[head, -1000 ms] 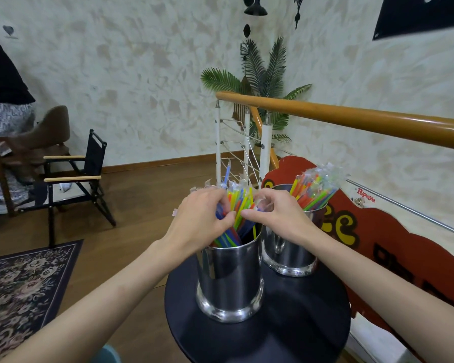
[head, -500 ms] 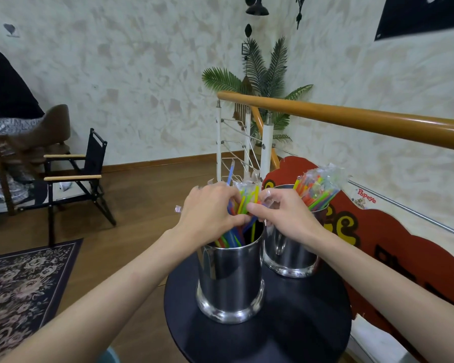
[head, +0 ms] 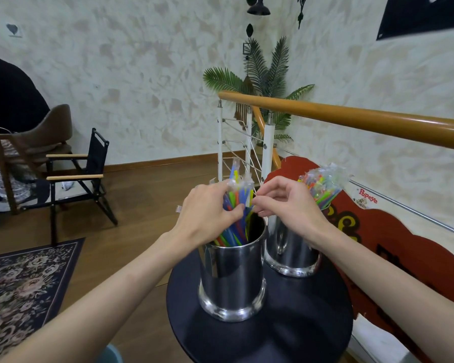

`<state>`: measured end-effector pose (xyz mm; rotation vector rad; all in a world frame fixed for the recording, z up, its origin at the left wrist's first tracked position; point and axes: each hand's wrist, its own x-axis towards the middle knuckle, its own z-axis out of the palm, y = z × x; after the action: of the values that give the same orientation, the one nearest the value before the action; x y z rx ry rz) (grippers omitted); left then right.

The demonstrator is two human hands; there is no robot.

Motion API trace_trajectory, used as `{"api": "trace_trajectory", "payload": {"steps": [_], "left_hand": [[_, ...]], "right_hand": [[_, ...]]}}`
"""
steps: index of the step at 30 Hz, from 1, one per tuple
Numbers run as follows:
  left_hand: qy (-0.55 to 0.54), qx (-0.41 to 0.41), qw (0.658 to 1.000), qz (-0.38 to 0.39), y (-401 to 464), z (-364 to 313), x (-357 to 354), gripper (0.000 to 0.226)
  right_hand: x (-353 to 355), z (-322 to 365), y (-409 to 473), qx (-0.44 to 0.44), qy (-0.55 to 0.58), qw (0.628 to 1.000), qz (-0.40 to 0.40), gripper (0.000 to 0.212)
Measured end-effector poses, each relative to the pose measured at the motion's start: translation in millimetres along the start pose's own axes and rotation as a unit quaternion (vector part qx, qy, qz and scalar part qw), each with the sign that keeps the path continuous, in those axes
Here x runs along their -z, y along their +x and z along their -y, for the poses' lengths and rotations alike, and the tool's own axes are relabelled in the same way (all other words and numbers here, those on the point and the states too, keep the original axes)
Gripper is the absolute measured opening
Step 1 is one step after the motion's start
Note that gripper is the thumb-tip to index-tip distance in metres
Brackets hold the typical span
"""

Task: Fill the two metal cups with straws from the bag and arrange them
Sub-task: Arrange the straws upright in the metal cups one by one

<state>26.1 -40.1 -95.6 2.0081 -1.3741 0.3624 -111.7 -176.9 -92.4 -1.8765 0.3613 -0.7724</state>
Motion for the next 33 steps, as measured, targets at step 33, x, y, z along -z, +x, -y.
{"api": "trace_trajectory", "payload": {"steps": [33], "left_hand": [[-0.100, 0.067, 0.992, 0.038, -4, 0, 26, 0.012]], "right_hand": [[6, -26, 14, -0.041, -0.132, 0.988, 0.063, 0.055]]}}
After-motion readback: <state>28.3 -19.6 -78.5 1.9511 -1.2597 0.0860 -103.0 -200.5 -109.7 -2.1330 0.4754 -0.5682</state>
